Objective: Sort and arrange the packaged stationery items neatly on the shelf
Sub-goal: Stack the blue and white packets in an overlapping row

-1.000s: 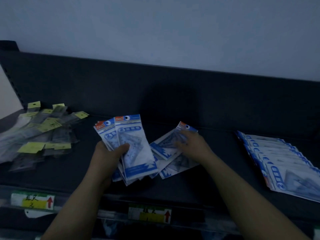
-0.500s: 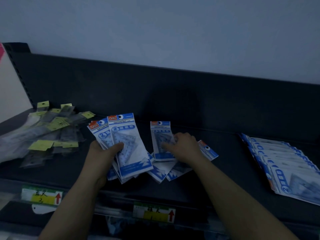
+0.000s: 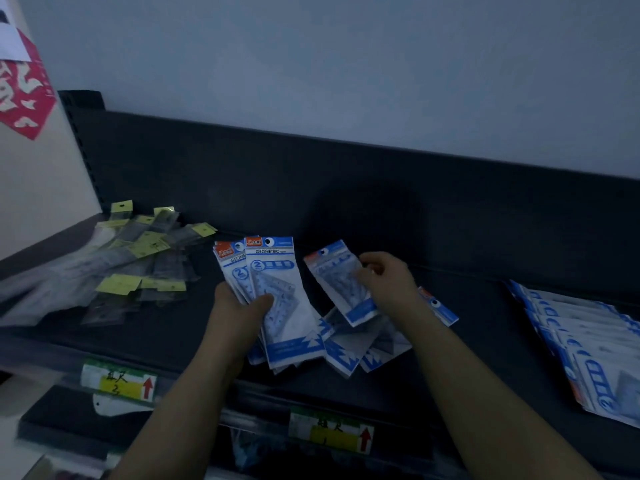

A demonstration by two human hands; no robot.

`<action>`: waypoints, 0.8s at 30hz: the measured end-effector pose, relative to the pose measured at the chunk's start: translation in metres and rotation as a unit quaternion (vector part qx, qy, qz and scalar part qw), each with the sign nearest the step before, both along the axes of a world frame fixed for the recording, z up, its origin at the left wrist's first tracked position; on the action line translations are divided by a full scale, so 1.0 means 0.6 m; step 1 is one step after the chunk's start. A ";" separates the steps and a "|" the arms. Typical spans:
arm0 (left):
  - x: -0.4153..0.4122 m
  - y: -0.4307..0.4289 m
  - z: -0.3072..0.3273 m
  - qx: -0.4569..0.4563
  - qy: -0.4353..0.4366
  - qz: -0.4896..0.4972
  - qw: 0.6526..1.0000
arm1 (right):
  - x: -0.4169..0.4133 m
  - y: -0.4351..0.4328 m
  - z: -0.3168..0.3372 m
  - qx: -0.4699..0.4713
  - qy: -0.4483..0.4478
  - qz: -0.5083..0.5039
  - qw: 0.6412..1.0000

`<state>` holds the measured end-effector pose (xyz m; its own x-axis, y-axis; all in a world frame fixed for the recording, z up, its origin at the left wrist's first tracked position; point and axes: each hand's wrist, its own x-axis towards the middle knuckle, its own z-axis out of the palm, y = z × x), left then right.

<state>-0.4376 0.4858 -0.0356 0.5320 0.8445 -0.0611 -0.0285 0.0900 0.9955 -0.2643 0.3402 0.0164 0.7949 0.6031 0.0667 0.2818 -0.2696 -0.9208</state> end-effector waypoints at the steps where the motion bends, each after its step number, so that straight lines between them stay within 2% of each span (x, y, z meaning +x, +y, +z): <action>1: 0.003 0.000 0.000 -0.003 -0.003 -0.001 1.000 | -0.004 -0.003 0.005 0.043 0.020 -0.007 0.999; 3: 0.011 -0.005 0.001 -0.008 -0.008 -0.006 1.000 | -0.019 -0.007 0.013 0.097 0.064 -0.001 0.993; 5: 0.024 -0.012 0.001 -0.015 -0.017 -0.018 1.000 | -0.045 -0.006 0.011 0.097 0.066 0.024 0.993; 8: 0.036 -0.031 0.003 -0.023 -0.037 -0.045 0.998 | -0.077 -0.003 -0.005 0.038 -0.007 0.044 0.998; 11: 0.037 -0.031 -0.003 0.007 -0.012 -0.053 0.998 | -0.071 -0.017 -0.012 0.007 -0.062 0.018 0.998; 13: 0.033 -0.021 -0.005 0.008 -0.001 -0.036 0.999 | -0.048 -0.036 -0.020 -0.111 -0.167 -0.050 0.978; 14: 0.032 -0.015 -0.006 0.000 0.003 -0.030 1.000 | -0.039 -0.047 -0.026 -0.204 -0.225 -0.073 0.950; 16: 0.030 -0.007 -0.006 -0.014 0.005 -0.026 1.000 | -0.030 -0.061 -0.039 -0.343 -0.261 -0.052 0.901; 17: 0.030 -0.003 -0.006 -0.017 0.005 -0.024 1.000 | -0.025 -0.065 -0.045 -0.365 -0.255 -0.016 0.895; 21: 0.028 0.002 -0.004 -0.022 0.004 -0.019 1.000 | 0.006 -0.073 -0.042 -0.307 -0.239 0.114 0.914; 24: 0.025 0.001 -0.009 -0.028 -0.002 -0.024 0.999 | 0.023 -0.083 -0.043 -0.260 -0.271 0.062 0.925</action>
